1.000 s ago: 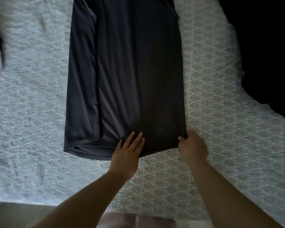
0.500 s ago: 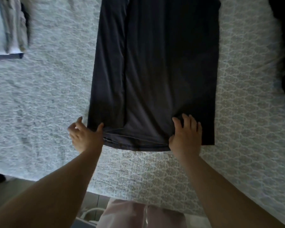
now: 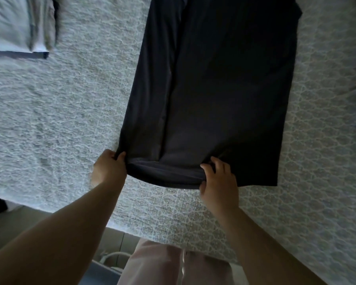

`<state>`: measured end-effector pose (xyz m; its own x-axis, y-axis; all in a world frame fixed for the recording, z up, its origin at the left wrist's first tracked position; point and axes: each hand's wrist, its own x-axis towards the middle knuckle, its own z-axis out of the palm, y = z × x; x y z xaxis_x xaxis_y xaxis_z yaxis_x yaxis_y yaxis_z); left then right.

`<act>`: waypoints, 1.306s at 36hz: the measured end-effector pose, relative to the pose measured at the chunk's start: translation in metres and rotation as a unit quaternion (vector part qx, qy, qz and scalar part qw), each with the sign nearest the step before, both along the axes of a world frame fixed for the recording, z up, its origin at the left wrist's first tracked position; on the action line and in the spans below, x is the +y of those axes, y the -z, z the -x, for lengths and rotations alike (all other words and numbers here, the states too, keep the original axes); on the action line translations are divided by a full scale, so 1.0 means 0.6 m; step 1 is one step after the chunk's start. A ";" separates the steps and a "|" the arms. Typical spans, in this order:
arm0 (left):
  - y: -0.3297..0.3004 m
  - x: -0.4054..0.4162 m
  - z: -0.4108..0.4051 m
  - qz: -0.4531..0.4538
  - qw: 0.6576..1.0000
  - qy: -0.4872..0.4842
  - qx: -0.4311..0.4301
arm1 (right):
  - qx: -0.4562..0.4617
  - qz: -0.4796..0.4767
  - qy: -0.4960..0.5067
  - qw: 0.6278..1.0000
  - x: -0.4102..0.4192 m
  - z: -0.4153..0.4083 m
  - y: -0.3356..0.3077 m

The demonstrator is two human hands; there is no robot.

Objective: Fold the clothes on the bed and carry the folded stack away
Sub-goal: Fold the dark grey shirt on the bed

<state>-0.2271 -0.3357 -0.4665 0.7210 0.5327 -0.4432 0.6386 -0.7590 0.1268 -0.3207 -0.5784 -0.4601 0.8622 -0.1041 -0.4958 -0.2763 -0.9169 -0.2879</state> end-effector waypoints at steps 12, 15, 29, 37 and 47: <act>0.000 -0.170 0.029 0.026 0.882 0.456 -0.116 | -0.128 0.014 0.403 0.906 -0.093 -0.027 -0.010; 0.008 -0.205 0.048 0.070 0.837 0.535 -0.087 | -0.059 0.036 0.482 0.874 -0.136 -0.008 0.000; 0.015 -0.357 0.055 0.359 0.853 0.343 0.164 | -0.151 -0.045 0.334 0.929 -0.162 0.005 -0.031; -0.008 -0.338 -0.111 0.315 0.924 0.206 0.065 | -0.049 -0.154 -0.025 0.987 -0.097 -0.072 -0.009; 0.031 -0.418 -0.274 0.223 0.912 0.340 -0.053 | -0.180 -0.053 0.057 0.981 -0.207 -0.255 0.051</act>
